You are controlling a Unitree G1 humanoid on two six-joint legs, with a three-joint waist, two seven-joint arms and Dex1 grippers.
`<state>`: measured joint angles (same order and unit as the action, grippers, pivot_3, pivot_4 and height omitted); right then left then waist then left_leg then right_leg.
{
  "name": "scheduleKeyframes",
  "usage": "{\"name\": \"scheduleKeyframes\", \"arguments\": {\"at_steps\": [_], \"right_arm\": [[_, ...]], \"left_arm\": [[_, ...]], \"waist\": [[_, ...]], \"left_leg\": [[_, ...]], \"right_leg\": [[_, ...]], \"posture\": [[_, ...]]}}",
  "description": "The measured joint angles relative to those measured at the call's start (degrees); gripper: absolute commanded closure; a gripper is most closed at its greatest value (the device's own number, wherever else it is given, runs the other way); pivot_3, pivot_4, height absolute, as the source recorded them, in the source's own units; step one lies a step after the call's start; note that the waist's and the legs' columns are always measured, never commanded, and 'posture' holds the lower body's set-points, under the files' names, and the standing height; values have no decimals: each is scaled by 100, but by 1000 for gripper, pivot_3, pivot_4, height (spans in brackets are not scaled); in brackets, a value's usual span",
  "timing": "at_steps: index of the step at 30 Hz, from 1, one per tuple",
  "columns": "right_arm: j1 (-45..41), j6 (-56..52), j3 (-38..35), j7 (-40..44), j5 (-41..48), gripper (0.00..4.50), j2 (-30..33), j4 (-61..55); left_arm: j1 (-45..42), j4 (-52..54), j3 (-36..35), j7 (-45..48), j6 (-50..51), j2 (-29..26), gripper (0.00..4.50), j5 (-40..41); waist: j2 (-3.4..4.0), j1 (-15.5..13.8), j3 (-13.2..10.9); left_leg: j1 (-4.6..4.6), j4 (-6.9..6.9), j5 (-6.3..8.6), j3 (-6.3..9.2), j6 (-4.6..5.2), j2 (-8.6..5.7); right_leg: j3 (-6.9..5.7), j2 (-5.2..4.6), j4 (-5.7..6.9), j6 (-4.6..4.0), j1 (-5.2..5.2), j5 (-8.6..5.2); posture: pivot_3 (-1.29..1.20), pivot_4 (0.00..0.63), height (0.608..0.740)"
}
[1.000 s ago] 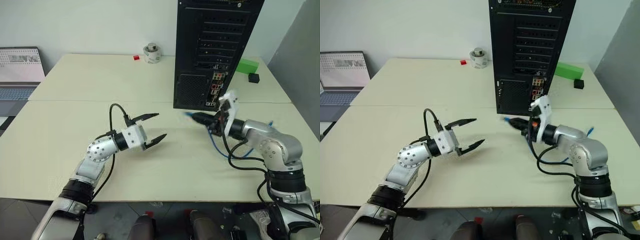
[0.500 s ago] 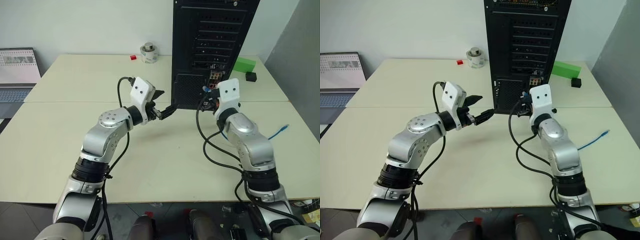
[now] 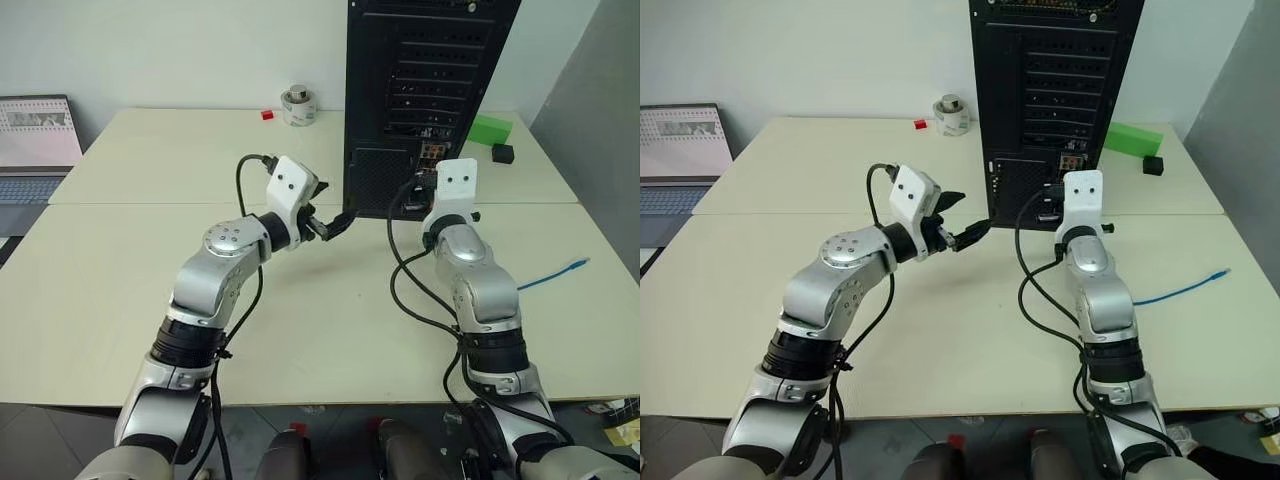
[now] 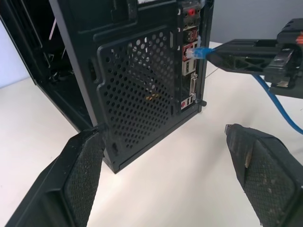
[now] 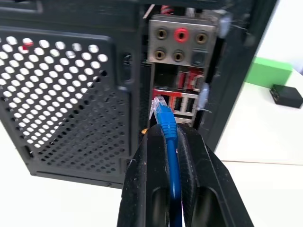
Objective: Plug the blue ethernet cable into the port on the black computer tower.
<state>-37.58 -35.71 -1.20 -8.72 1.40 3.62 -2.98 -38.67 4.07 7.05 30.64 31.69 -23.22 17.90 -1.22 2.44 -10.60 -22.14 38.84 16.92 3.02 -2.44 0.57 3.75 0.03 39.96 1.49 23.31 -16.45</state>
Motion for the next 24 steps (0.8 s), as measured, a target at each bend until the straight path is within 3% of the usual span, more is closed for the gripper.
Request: {"name": "scheduleKeyframes", "arguments": {"at_steps": [24], "right_arm": [[-144,157,-202,-178,-14,4500,-320,107]], "left_arm": [[8,-17,-27,244,-118,27,308,-274]], "waist": [[0,0,0]], "left_leg": [[0,-3,5,0,10,-1]], "right_leg": [[0,0,-1,0,0,0]], "posture": [[0,150,740]]}}
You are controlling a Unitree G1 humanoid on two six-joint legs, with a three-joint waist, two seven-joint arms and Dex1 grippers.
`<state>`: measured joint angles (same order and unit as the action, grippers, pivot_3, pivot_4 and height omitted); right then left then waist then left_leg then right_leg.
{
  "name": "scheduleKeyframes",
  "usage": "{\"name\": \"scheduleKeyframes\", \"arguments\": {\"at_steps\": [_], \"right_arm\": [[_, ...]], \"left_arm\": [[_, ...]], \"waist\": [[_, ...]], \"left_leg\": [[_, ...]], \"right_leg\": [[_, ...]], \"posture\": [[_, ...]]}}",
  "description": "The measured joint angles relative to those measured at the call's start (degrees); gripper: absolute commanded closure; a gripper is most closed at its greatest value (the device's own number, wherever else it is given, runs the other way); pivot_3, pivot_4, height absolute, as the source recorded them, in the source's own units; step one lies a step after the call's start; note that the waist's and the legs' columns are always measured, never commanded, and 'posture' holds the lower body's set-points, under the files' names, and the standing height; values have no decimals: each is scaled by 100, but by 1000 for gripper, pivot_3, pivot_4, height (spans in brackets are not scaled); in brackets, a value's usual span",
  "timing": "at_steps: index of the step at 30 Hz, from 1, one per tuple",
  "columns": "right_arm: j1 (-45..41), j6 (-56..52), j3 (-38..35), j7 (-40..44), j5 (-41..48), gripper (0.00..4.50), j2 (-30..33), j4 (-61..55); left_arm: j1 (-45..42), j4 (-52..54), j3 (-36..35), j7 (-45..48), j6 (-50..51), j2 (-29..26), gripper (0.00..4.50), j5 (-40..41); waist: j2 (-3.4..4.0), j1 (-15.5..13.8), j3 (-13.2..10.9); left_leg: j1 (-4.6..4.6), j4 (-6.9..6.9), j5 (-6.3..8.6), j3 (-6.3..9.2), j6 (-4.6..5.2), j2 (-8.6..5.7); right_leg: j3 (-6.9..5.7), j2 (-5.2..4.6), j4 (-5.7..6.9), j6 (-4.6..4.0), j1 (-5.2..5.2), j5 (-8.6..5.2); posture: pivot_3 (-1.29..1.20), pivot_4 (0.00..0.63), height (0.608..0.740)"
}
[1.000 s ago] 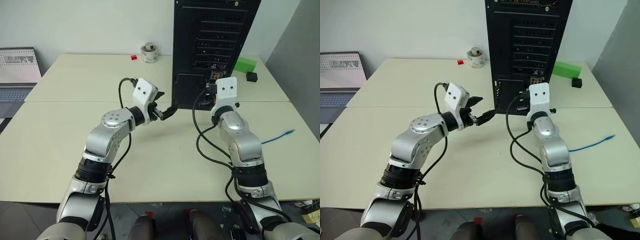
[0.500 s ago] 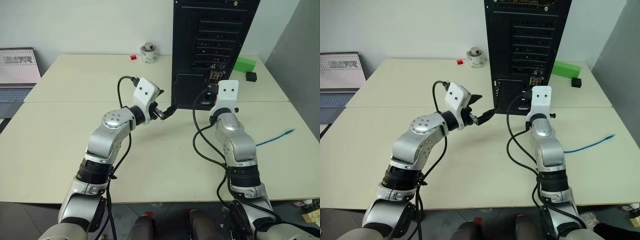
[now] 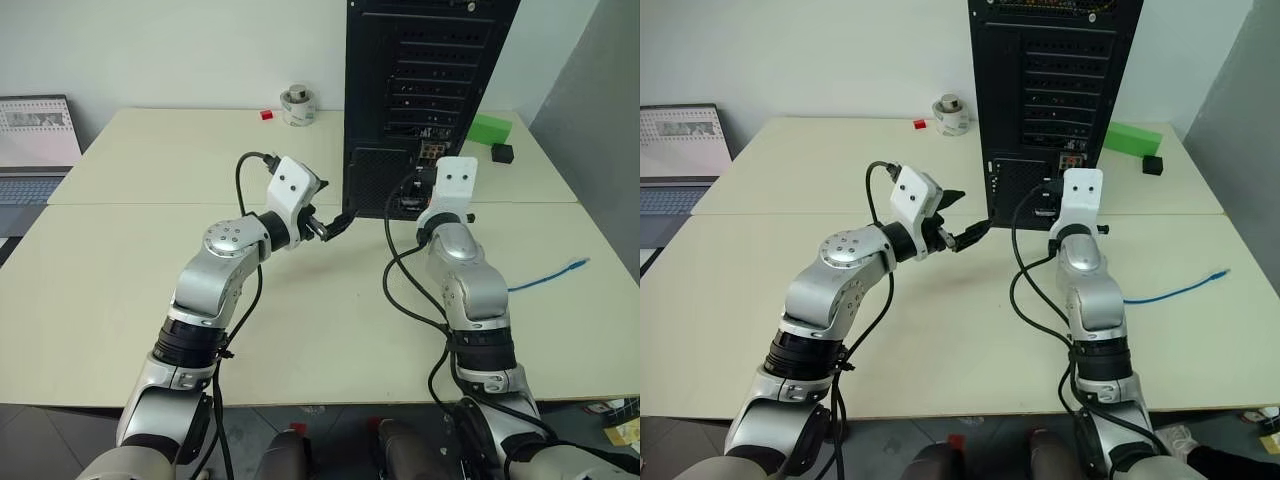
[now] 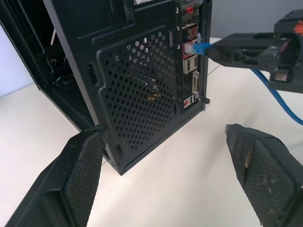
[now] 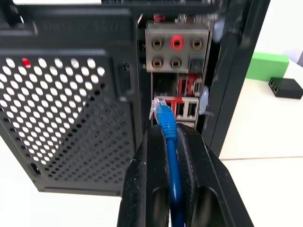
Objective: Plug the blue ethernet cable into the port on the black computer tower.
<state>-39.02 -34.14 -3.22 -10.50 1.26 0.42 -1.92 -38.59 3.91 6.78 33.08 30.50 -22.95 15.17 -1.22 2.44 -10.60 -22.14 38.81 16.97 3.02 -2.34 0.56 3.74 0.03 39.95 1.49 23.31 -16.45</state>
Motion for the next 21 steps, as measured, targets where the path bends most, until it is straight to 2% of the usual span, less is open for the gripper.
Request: {"name": "scheduleKeyframes", "arguments": {"at_steps": [21], "right_arm": [[2,111,-7,-168,-127,4500,-67,230]], "left_arm": [[25,1,-2,20,1,0,308,-7]], "waist": [[0,2,0]], "left_leg": [[0,-1,0,0,0,0]], "right_leg": [[1,0,0,0,0,0]], "posture": [[0,150,740]]}}
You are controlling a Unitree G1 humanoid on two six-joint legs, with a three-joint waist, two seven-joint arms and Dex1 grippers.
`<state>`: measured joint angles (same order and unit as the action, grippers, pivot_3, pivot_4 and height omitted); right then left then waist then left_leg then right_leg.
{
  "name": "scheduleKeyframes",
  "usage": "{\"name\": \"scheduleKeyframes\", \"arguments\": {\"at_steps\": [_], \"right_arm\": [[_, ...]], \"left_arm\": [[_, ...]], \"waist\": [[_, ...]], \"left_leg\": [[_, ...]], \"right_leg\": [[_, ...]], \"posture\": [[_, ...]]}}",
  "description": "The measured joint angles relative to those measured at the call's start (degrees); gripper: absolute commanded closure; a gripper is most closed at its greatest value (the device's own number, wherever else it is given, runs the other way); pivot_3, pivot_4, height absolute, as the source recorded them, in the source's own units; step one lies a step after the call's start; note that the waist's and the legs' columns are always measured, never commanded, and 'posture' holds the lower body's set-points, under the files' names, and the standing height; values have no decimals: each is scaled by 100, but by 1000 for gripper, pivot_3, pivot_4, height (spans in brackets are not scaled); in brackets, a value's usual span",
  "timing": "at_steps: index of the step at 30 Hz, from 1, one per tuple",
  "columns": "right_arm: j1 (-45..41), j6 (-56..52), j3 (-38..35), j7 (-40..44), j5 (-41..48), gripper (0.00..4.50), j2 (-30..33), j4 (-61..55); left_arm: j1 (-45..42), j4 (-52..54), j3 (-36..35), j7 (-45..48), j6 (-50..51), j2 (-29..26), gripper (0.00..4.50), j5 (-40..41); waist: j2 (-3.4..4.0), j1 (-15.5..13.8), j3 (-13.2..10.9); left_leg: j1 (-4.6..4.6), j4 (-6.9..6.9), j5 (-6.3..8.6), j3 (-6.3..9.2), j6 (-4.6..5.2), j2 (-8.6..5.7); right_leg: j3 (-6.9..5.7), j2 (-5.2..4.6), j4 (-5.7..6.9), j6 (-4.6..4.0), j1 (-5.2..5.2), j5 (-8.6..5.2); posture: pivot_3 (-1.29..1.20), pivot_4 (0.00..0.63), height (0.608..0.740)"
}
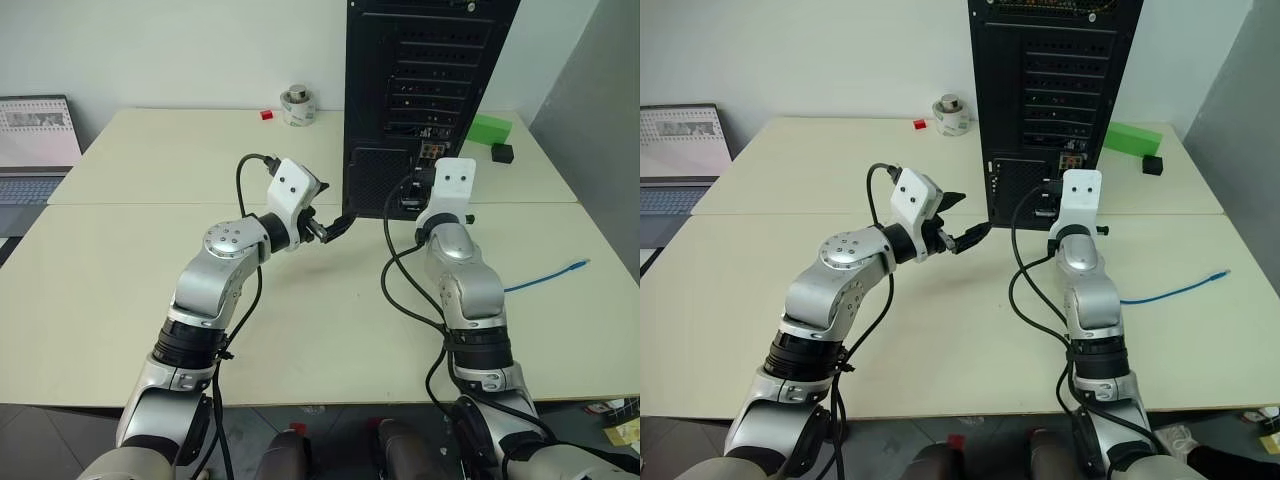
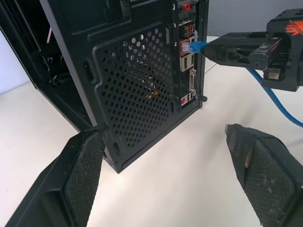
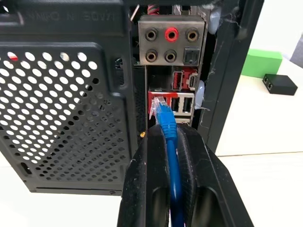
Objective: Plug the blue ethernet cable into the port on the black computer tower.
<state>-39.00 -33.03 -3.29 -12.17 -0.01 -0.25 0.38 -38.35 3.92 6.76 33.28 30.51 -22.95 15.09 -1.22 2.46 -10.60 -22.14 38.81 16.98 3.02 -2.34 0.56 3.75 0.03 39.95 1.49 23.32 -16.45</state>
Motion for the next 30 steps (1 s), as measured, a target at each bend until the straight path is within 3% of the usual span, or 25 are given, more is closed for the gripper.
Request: {"name": "scheduleKeyframes", "arguments": {"at_steps": [30], "right_arm": [[-95,21,-111,-66,53,4500,-101,59]], "left_arm": [[24,1,0,22,-46,0,308,-35]], "waist": [[0,53,0]], "left_leg": [[-3,-2,0,1,0,-2]], "right_leg": [[0,-3,-4,0,0,0]], "posture": [[0,150,740]]}}
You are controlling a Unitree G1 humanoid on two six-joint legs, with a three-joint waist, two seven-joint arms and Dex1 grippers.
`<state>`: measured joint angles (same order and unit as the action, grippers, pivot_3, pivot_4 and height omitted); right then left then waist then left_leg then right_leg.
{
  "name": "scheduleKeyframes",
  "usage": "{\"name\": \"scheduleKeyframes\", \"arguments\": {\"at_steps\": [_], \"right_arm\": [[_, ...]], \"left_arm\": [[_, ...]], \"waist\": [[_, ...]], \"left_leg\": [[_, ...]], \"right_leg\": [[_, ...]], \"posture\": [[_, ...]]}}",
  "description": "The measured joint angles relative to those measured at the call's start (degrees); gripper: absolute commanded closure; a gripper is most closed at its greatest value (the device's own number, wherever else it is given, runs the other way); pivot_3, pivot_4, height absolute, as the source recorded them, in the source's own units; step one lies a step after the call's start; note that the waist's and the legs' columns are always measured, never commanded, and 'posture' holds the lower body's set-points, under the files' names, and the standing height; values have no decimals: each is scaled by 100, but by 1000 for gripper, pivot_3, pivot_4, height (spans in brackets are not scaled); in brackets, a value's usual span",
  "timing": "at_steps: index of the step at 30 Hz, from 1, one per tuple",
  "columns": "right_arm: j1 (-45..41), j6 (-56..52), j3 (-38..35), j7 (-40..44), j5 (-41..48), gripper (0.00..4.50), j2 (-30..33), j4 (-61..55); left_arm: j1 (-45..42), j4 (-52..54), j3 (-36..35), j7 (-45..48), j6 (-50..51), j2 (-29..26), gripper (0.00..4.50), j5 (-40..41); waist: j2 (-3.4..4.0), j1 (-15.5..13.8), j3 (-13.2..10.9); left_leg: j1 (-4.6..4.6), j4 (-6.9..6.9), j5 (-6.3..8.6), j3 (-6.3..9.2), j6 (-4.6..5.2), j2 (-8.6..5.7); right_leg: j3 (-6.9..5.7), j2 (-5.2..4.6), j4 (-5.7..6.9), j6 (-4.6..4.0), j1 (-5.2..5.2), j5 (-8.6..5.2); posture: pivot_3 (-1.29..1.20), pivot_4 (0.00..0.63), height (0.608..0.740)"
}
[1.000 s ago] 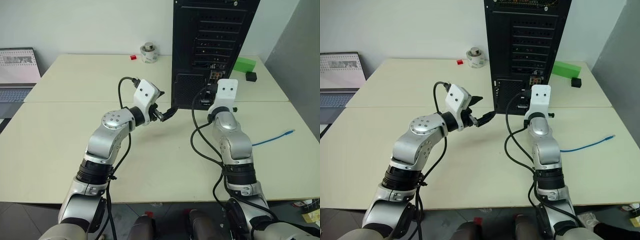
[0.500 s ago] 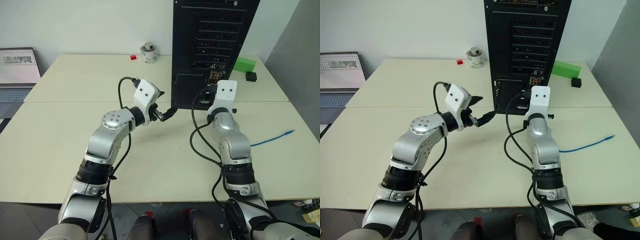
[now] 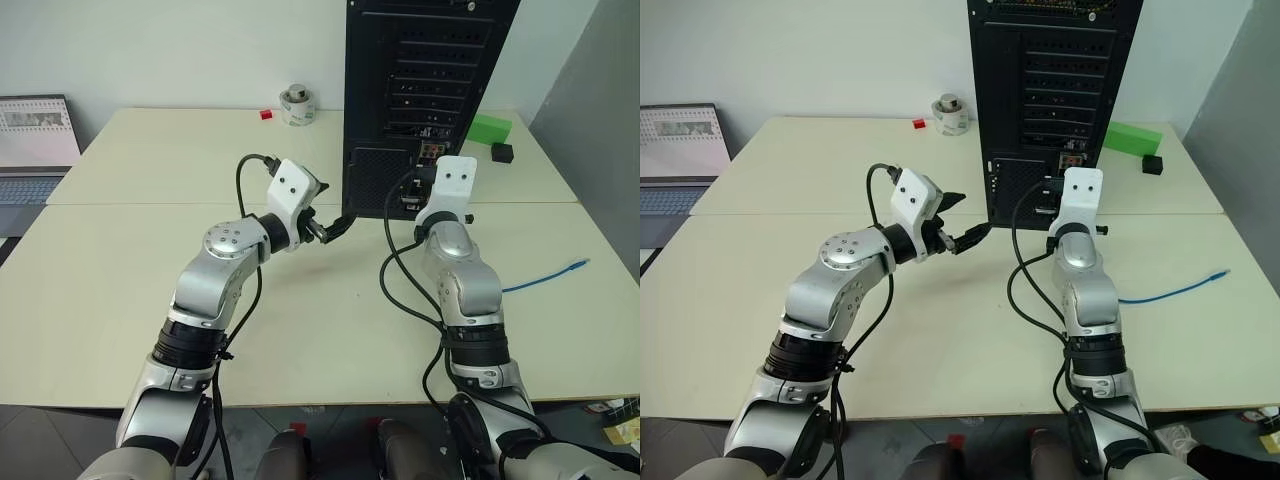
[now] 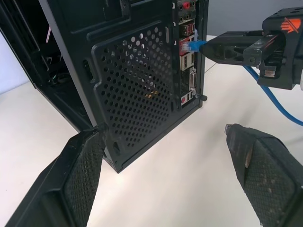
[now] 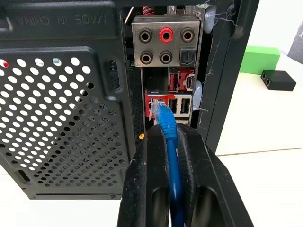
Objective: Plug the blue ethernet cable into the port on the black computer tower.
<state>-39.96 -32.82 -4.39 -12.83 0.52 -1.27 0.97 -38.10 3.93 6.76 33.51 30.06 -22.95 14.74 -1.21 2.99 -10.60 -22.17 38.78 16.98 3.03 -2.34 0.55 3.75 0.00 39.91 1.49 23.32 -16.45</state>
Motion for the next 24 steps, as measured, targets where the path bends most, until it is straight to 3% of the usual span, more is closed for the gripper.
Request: {"name": "scheduleKeyframes", "arguments": {"at_steps": [14,24], "right_arm": [[-205,483,117,-397,-271,4500,-334,568],[-435,957,125,-490,-382,4500,-380,1208]], "left_arm": [[-5,224,-48,232,644,170,308,477],[38,477,-20,816,723,-105,308,699]], "waist": [[0,31,0],[0,70,0]], "left_leg": [[2,1,0,-1,0,1],[12,0,-5,-5,-1,3]], "right_leg": [[1,0,4,0,0,0],[6,7,8,0,-2,7]], "posture": [[0,150,740],[0,150,740]]}}
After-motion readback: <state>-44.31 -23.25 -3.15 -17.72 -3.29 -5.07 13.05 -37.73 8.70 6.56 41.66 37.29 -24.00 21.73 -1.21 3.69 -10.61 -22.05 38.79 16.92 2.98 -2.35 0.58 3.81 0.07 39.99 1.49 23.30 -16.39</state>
